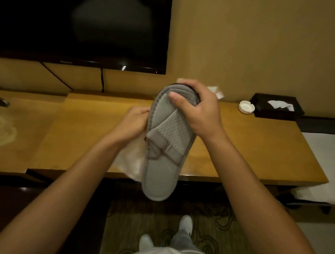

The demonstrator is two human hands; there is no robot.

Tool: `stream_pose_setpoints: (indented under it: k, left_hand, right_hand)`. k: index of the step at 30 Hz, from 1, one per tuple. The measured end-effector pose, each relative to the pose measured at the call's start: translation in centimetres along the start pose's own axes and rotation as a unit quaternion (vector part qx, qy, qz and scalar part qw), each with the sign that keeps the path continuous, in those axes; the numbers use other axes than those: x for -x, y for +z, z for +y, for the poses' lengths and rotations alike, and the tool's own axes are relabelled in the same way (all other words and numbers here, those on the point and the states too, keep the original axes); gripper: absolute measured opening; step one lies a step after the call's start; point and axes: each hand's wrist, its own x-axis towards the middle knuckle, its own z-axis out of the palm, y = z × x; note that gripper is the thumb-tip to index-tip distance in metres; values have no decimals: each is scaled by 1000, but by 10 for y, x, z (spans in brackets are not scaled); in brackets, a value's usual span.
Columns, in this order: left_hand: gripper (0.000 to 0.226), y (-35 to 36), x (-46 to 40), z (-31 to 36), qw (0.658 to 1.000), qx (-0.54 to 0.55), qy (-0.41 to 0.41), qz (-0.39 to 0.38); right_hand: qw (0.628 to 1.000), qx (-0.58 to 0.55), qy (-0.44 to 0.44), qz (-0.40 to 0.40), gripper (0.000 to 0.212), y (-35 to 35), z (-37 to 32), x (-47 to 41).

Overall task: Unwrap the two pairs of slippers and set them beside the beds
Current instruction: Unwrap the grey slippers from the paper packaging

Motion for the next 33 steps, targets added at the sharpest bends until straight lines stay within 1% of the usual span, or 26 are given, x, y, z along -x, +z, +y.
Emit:
stream_pose_setpoints:
  k: [1, 2, 3, 4, 5, 6, 8, 9, 10, 11, 13, 14, 17, 19, 20, 21, 22, 23, 24, 25, 26, 27, 28, 30, 32, 33]
  left_hand:
    - [32, 8, 5, 0, 991, 127, -48, -22]
    - [42, 13, 9, -3, 967, 233, -85, -55]
    - [55, 17, 12, -8, 949, 282, -108, -86]
    - [61, 21, 14, -11, 945, 290, -112, -105]
    - [57, 26, 15, -14, 950, 277, -95, -107]
    - [48, 31, 16, -15, 961, 250, -73, -90]
    - [39, 37, 14, -14, 964, 257, -59, -45]
    - [44, 38, 13, -13, 954, 291, -67, -29]
    - [53, 37, 11, -12, 942, 327, -70, -14]
    - [60, 35, 7, -11, 933, 352, -69, 2]
    - [58, 32, -2, -4, 931, 361, -52, 29]
    - [52, 31, -7, -2, 935, 349, -50, 40]
    - [29, 29, -23, 2, 959, 272, -66, 52]
    - [28, 27, -29, 1, 970, 218, -81, 70]
    - [28, 26, -32, 0, 974, 194, -83, 86]
    - [28, 26, -34, -2, 976, 174, -81, 107]
    - [28, 26, -35, -5, 975, 166, -76, 127]
    - [27, 27, -37, -7, 972, 173, -67, 141]
    - [26, 29, -38, -10, 969, 188, -58, 146]
    - [26, 32, -38, -12, 967, 203, -56, 145]
    - [28, 36, -42, -14, 964, 214, -60, 145]
    - [30, 40, -45, -16, 961, 224, -70, 143]
    - [32, 44, -46, -19, 960, 230, -80, 139]
    - [37, 55, -57, -25, 961, 217, -110, 135]
    - [39, 75, -68, -35, 959, 193, -148, 145]
    - [37, 88, -74, -38, 957, 188, -166, 143]
  right_hand:
    - [1000, -12, 21, 6, 19, 0, 4, -3]
    - [999, -19, 45, 20, 18, -1, 9, -5]
    - [996, -25, 74, 33, 19, -2, 14, -7]
    - [992, -49, 107, 45, 22, -5, 19, -9]
    - [983, -101, 146, 49, 30, -7, 23, -12]
    - [962, -186, 193, 45, 41, -9, 27, -14]
    - [892, -359, 273, 10, 65, -19, 40, -17]
    - [872, -390, 296, -29, 70, -26, 49, -17]
    - [866, -383, 311, -84, 69, -32, 56, -13]
    - [872, -338, 322, -147, 63, -37, 63, -6]
    - [880, -209, 328, -272, 43, -43, 76, 8]
    - [884, -165, 319, -298, 39, -46, 79, 12]
    - [914, -66, 287, -278, 28, -53, 87, 6]
    - [912, 0, 283, -298, 14, -66, 96, -7]
    - [916, 24, 287, -280, 6, -75, 99, -15]
    - [936, 27, 288, -199, 8, -88, 106, -23]
    - [952, 1, 301, -54, 14, -107, 116, -32]
    - [935, -71, 321, 135, 13, -128, 125, -40]
    - [877, -171, 341, 293, 12, -149, 134, -46]
    - [811, -266, 371, 366, 35, -165, 145, -47]
    - [782, -300, 426, 343, 66, -177, 162, -47]
    - [787, -282, 481, 264, 86, -181, 174, -44]
    - [801, -247, 514, 183, 93, -173, 182, -38]
    - [837, -184, 515, 18, 86, -144, 187, -25]
    - [845, -178, 490, -120, 78, -109, 184, -10]
    - [838, -185, 484, -170, 73, -93, 184, -2]
